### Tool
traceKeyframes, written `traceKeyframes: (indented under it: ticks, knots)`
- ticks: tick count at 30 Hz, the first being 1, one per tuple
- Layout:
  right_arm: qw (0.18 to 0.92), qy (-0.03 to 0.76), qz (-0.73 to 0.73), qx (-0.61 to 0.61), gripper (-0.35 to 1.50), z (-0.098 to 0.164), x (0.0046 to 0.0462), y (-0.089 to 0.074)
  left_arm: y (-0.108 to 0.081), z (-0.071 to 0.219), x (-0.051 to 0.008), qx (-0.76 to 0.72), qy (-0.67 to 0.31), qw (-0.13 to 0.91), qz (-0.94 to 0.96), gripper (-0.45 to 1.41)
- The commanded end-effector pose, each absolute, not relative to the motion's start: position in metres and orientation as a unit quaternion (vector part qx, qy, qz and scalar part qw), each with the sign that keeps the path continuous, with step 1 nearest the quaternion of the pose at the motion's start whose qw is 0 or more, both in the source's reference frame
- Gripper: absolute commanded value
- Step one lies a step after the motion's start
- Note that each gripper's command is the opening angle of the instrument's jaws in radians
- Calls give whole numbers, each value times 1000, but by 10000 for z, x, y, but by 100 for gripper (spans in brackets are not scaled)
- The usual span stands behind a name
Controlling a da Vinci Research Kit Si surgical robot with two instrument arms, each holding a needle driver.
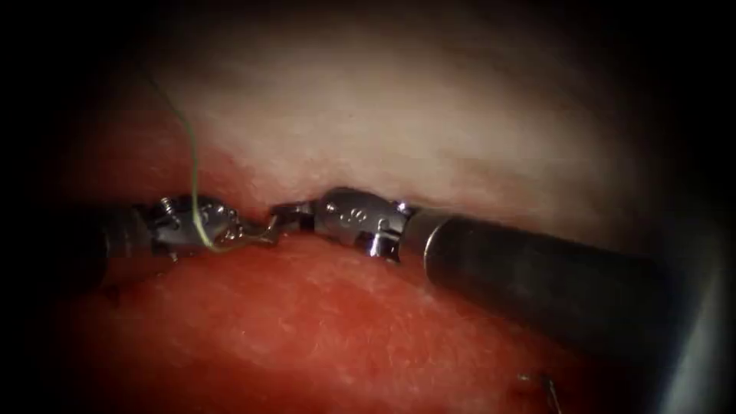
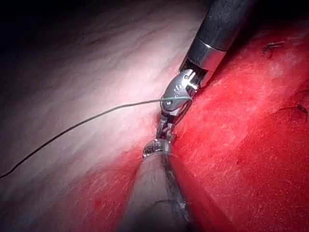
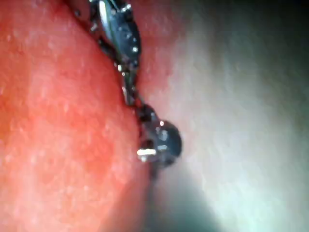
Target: Wound Closure
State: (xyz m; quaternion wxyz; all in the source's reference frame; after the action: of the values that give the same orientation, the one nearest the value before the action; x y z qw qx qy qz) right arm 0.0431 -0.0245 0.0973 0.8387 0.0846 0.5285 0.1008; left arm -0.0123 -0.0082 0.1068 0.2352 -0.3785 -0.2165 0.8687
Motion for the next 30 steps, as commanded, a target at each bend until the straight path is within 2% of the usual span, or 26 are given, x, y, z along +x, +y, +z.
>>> traceKeyframes:
  ticks: [1,30]
  knots:
    - [836,537,97,63,-35,971,436,-233,-83,1075,-128,-379,-217,235,869,-45]
    - [808,580,89,-46,-35,917,422,-177,-85,1075,-130,-377,-217,235,869,-45]
